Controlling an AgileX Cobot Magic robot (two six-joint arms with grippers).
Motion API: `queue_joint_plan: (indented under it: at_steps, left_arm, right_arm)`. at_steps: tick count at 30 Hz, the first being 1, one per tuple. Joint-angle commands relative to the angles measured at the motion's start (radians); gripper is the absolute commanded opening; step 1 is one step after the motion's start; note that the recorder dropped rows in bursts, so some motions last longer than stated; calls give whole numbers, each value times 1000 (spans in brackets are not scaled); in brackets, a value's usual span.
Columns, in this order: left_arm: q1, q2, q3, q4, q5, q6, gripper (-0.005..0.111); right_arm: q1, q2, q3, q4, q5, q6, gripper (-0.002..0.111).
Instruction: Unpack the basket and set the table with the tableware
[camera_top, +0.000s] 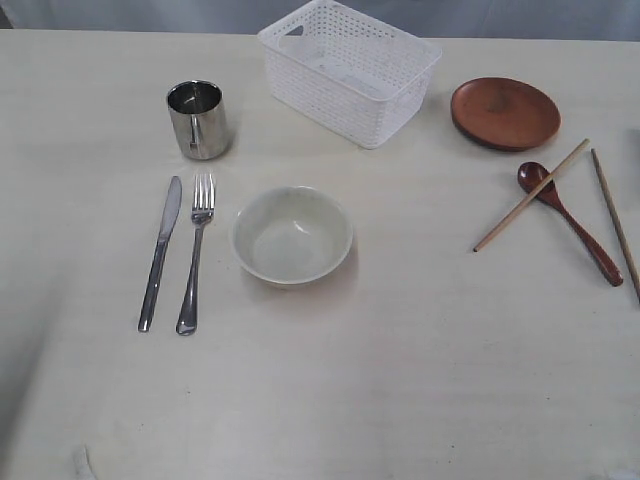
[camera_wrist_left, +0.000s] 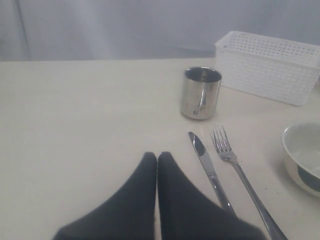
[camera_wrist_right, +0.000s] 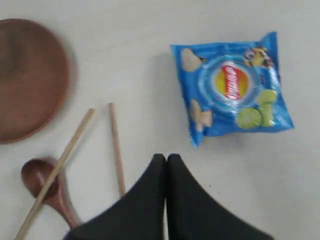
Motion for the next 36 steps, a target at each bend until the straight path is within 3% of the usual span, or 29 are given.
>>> queue_joint_plan:
  at_steps: [1,2,3,5,9,18,25,36]
  left_arm:
    - [-8,-3,3,4,-2,-1,0]
    - [-8,-3,3,4,-2,-3,0]
    - [-8,-3,3,4,-2,-3,0]
    - [-8,-3,3,4,-2,-3,0]
    - [-8,-3,3,4,-2,-3,0]
    - [-12,-3,3,4,-2,-3,0]
    - [-77,-3,3,4,-2,-1,0]
    - [-78,-3,3,-2,-2,-1,0]
  right_arm:
    - [-174,50,-3,180,5,0,15]
    - [-214,64,-3,245,5,-18,21]
    - [-288,88,-3,375,5,-64,40]
    - [-370,122,-3,512,3,-102,56]
    - [-434,180,-3,553,1,-148,50]
    - [-428,122,-3,533,14,-212,50]
    - [-428,84,-3,533,45,-210,50]
    - [-428,92,-3,522,-24,-210,50]
